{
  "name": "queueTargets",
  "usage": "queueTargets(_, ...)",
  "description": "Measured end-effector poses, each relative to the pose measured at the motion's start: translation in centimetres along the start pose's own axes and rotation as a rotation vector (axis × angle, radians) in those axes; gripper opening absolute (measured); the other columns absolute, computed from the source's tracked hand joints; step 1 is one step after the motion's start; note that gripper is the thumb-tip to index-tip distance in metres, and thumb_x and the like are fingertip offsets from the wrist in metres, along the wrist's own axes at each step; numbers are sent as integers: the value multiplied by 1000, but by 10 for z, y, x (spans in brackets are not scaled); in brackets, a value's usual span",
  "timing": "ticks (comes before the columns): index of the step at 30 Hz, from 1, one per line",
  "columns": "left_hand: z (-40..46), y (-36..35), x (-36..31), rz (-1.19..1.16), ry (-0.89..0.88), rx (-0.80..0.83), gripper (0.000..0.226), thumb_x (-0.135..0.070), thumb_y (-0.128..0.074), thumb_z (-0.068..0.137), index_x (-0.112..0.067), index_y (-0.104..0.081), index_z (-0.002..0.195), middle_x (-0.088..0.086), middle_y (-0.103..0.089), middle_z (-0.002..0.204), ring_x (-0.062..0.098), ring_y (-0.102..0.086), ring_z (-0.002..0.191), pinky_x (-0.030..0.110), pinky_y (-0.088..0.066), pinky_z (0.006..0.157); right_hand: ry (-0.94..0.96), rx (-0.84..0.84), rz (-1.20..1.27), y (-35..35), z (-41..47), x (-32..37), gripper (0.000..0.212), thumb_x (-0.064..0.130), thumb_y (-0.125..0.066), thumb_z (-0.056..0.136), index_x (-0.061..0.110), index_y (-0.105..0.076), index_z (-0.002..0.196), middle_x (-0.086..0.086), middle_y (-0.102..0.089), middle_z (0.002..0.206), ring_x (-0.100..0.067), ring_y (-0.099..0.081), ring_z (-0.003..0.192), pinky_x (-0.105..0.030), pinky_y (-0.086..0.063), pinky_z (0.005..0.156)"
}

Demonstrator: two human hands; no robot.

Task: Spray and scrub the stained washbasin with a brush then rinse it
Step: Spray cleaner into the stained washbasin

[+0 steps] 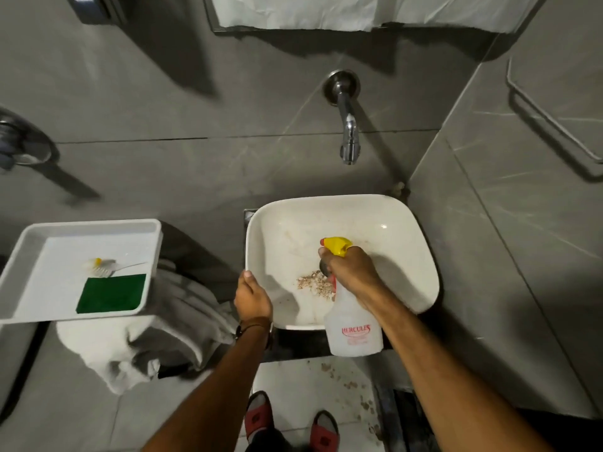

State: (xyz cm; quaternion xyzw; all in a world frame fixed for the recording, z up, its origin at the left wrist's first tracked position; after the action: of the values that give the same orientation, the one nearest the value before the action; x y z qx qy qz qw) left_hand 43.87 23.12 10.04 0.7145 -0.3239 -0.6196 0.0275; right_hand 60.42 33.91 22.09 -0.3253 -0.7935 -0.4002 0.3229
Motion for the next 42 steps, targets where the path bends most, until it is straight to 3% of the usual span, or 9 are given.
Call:
queueTargets(3,-1,0,0,-10,-8,10,50,-42,-29,104,-7,-63,116,21,-69,110,38,-62,102,30,-42,82,55,83,-49,-12,-21,-8,30,45,-63,95,30,-72,119,-7,-75,68,-20,-74,61,-25,-59,62)
queueTargets(6,-2,0,0,-9,1,3,50,-43,-29,104,-8,-63,113,19,-69,108,36,-62,100,27,-39,79,-12,134,-164,-9,-41,-33,33,48,-63,94,17,-75,94,-9,-73,62,-22,-70,50,-35,-61,63)
queueTargets(11,-2,-1,-1,-2,-5,-1,50,-42,-29,104,-8,-63,115,18,-69,109,34,-62,100,27,-38,78,-55,211,-201,13,-69,-80,26,45,-64,95,35,-71,118,-19,-75,75,-18,-67,53,-37,-60,65)
queueTargets(17,-1,-2,1,0,10,7,51,-44,-28,103,-9,-63,114,15,-68,105,25,-58,88,28,-41,77,-94,153,-119,37,-78,-101,11,42,-68,94,43,-71,104,-8,-69,65,-18,-63,49,-30,-57,47)
queueTargets(23,4,-6,8,2,7,7,52,-44,-29,103,-7,-62,117,19,-67,110,33,-61,96,33,-45,83,-130,-12,-77,67,-70,-112,18,40,-68,93,43,-71,111,-8,-68,60,-19,-62,47,-29,-57,50)
queueTargets(27,6,-8,11,20,3,-9,53,-45,-28,103,-6,-62,118,22,-67,111,39,-61,101,41,-49,86,-172,-88,24,90,-63,-116,22,41,-69,92,38,-74,113,-13,-69,67,-25,-63,49,-39,-59,56)
queueTargets(29,6,-8,11,20,7,-10,54,-45,-28,102,-7,-62,118,22,-67,111,40,-61,101,43,-50,89,-168,-80,31,94,-61,-116,23,43,-70,93,38,-73,115,-17,-73,72,-25,-66,54,-42,-62,62)
queueTargets(33,6,-7,10,17,13,-9,55,-46,-28,102,-7,-62,120,21,-67,112,40,-61,101,45,-51,91,-171,-44,40,80,-64,-112,22,41,-70,92,38,-74,114,-10,-69,72,-25,-61,51,-38,-59,51)
queueTargets(42,4,-7,9,2,8,-7,54,-47,-28,102,-8,-63,117,18,-68,107,37,-63,98,43,-52,87,-139,27,-109,27,-39,-74,49,54,-64,89,10,-75,108,-11,-78,75,-29,-75,69,-49,-63,77)
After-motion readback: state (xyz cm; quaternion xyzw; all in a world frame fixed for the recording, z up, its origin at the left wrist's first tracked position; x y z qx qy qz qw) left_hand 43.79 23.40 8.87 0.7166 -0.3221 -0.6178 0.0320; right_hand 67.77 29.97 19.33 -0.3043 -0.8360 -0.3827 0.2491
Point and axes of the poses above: each hand's wrist, its own z-axis towards the middle knuckle, its own y-axis out of the back of the hand, x = y × z, the point moved 1 cm from there along z, towards the middle knuckle
